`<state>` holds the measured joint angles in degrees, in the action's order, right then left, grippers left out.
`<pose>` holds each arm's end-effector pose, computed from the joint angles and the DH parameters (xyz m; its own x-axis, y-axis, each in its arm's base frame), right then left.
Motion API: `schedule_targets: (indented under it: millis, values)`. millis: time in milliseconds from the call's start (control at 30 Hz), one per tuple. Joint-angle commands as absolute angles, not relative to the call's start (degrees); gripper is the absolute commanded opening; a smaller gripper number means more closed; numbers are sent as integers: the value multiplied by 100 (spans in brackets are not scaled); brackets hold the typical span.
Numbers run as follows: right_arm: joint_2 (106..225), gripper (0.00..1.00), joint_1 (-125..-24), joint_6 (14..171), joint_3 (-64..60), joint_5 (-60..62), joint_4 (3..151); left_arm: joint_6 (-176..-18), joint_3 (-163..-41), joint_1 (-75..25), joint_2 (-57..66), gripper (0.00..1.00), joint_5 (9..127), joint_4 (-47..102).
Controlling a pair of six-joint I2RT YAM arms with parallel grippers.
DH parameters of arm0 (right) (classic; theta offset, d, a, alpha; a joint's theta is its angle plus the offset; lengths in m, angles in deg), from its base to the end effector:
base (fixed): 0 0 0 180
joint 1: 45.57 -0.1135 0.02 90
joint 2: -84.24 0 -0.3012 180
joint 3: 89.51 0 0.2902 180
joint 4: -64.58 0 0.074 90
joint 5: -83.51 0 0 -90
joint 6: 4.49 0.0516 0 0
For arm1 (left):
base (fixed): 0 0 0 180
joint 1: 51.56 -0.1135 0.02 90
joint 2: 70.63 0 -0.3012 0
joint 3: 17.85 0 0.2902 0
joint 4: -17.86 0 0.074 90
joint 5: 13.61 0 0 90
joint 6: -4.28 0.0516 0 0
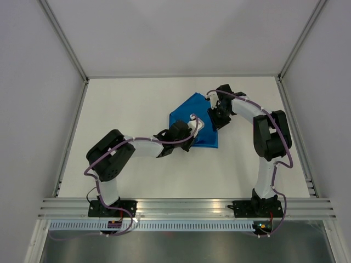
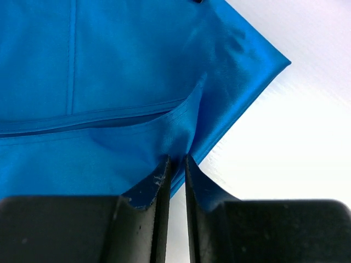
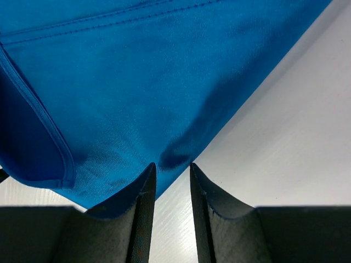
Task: Fold the napkin, place the utensils inside, and roll it up
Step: Fold the napkin
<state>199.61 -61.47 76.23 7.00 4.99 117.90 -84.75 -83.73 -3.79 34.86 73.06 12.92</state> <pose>0.4413 0.1364 0.1733 -0.8509 -0.4067 -0.3326 -0.4704 0.8716 0.1376 0.2849 -0.3184 0.1473 -0.3692 0.4319 -0.8229 0.7777 0.6284 -0.0191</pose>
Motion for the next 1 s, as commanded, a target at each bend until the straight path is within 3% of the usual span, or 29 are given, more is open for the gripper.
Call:
schedule_targets:
  millis: [0, 433, 533, 733, 967]
  values:
    - [20052, 37, -6192, 7672, 891, 247, 11862, -8291, -8603, -304, 3572, 21, 7191, 1028]
    - [20043, 37, -6200, 7654, 838, 256, 11870, -8379, -9042, -181, 3976, 31, 6663, 1168]
    - [20025, 36, -6209, 7654, 838, 265, 11879, -8414, -9147, -146, 4099, 33, 6856, 1177]
    - [20025, 37, -6209, 7645, 821, 282, 11870, -8493, -8911, -67, 3933, 46, 7374, 730]
    - [19999, 36, -6209, 7637, 821, 282, 11879, -8676, -8612, -23, 3336, 48, 7865, 316]
